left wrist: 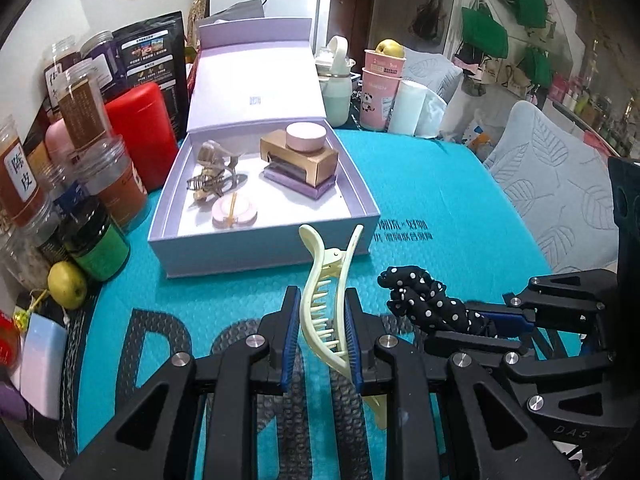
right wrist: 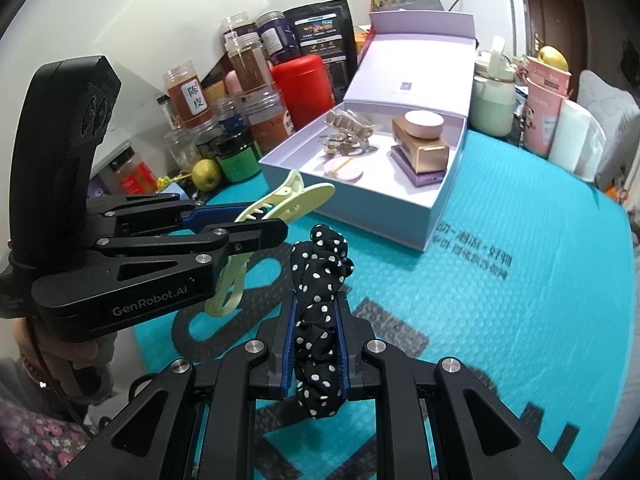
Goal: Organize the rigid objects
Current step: 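Carry the cream claw clip with the left tool and scrunchie with the right tool into the box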
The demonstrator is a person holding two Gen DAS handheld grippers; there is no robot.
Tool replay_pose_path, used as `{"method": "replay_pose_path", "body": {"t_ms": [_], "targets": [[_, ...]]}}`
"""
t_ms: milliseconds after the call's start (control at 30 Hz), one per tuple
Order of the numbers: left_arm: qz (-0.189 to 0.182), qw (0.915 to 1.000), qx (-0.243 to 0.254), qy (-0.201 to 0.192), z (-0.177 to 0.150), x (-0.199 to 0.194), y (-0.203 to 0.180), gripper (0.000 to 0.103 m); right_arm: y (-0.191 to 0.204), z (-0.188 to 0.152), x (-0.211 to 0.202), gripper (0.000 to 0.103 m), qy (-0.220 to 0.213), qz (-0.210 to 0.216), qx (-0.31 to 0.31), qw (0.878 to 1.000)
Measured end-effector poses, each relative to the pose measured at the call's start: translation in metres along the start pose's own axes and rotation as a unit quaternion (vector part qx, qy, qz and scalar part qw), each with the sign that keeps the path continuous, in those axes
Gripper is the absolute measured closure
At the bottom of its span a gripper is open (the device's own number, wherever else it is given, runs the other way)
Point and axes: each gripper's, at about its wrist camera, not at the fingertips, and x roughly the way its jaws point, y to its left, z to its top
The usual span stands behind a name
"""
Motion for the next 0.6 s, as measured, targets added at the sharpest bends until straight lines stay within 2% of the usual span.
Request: {"method": "replay_pose_path", "body": {"t_ms": [600], "targets": [[0.0,0.9998,-0.015,-0.008,0.047,0.022,0.017,0.082,-0.025,0.05,0.012,0.086,-0.017,0.009,-0.007,1.0]]}}
